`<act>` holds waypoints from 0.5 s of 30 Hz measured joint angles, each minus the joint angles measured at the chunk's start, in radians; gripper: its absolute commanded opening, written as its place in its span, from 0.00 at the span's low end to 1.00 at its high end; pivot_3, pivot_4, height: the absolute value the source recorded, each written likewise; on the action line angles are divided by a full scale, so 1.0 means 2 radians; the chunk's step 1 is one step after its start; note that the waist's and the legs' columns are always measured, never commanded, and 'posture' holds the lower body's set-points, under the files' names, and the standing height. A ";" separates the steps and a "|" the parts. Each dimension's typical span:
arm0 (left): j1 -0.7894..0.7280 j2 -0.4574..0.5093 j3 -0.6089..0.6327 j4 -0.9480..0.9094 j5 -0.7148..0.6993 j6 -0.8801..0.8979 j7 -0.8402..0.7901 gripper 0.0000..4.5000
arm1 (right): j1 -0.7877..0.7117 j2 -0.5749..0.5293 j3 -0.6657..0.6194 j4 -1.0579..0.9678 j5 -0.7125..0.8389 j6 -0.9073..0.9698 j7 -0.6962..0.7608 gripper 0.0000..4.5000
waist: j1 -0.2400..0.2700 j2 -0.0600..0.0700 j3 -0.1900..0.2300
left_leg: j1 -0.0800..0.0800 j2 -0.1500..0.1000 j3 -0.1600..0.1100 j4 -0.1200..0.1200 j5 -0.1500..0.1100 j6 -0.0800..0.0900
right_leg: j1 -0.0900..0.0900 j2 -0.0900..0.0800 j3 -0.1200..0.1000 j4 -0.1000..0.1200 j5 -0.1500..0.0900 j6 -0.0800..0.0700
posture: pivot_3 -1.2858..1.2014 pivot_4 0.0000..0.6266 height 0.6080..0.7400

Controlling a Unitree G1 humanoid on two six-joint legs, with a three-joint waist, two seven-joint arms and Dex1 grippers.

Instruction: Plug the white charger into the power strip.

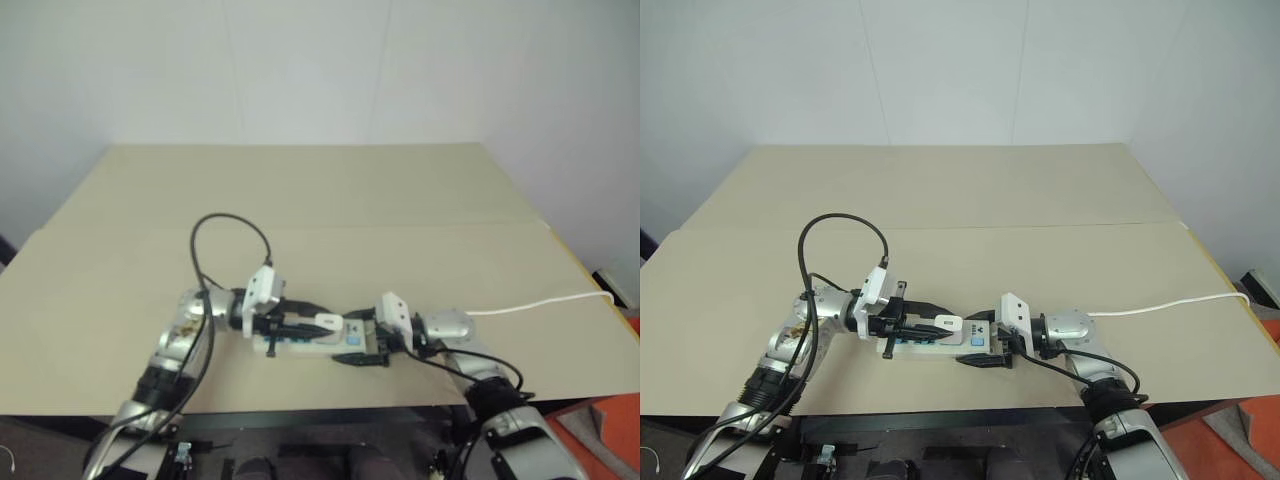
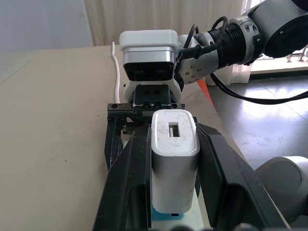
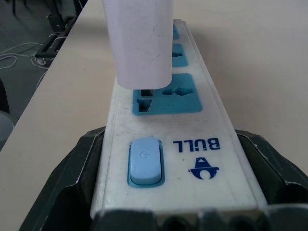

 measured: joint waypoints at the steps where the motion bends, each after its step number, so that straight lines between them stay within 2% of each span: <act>1: 0.000 -0.001 0.000 0.000 0.000 0.000 0.001 0.22 | 0.000 0.000 0.000 0.000 0.000 0.000 0.000 0.76 | 0.000 0.000 0.000 | 0.000 0.000 0.000 0.000 0.000 0.000 | 0.000 0.000 0.000 0.000 0.000 0.000 | 0.52 0.24 1.00; 15: 0.004 -0.005 -0.009 0.021 0.006 -0.012 0.003 0.22 | 0.001 0.000 0.000 -0.003 0.000 0.005 -0.001 0.76 | 0.000 0.000 0.000 | 0.000 0.000 0.000 0.000 0.000 0.000 | 0.000 0.000 0.000 0.000 0.000 0.000 | 0.52 0.24 1.00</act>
